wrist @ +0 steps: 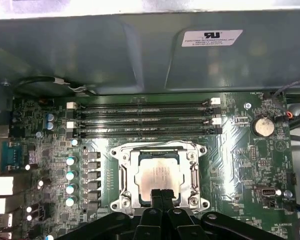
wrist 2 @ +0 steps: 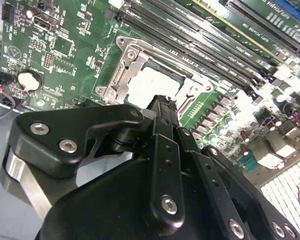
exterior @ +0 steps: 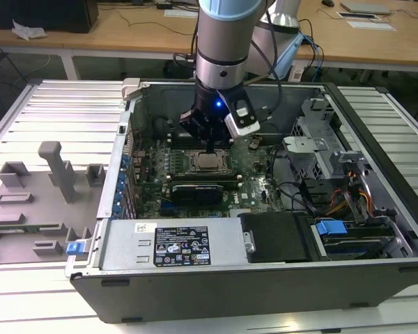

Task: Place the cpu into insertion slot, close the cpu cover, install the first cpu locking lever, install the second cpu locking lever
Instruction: 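Install the second cpu locking lever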

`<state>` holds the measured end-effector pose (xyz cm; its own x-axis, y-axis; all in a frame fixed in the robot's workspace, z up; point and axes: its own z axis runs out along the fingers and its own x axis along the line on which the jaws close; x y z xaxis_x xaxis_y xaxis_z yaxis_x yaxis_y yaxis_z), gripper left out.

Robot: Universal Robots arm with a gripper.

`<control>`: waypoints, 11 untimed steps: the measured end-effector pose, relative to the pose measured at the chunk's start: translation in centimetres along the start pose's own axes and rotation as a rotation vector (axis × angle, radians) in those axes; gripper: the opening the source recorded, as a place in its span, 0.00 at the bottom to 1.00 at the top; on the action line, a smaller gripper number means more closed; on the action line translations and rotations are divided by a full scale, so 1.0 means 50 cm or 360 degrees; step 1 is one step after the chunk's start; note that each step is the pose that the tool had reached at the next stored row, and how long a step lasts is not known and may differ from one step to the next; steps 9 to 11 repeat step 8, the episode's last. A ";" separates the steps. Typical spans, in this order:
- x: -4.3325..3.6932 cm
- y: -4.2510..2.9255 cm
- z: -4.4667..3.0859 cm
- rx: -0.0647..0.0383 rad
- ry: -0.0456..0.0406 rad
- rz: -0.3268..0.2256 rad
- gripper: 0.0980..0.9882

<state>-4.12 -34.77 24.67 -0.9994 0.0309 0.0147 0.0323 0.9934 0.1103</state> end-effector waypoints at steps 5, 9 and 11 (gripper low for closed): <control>0.000 0.000 0.000 0.0001 0.0000 0.0000 0.01; 0.000 0.000 0.000 0.0002 0.0000 0.0000 0.01; 0.000 0.000 0.000 0.0002 0.0000 0.0000 0.01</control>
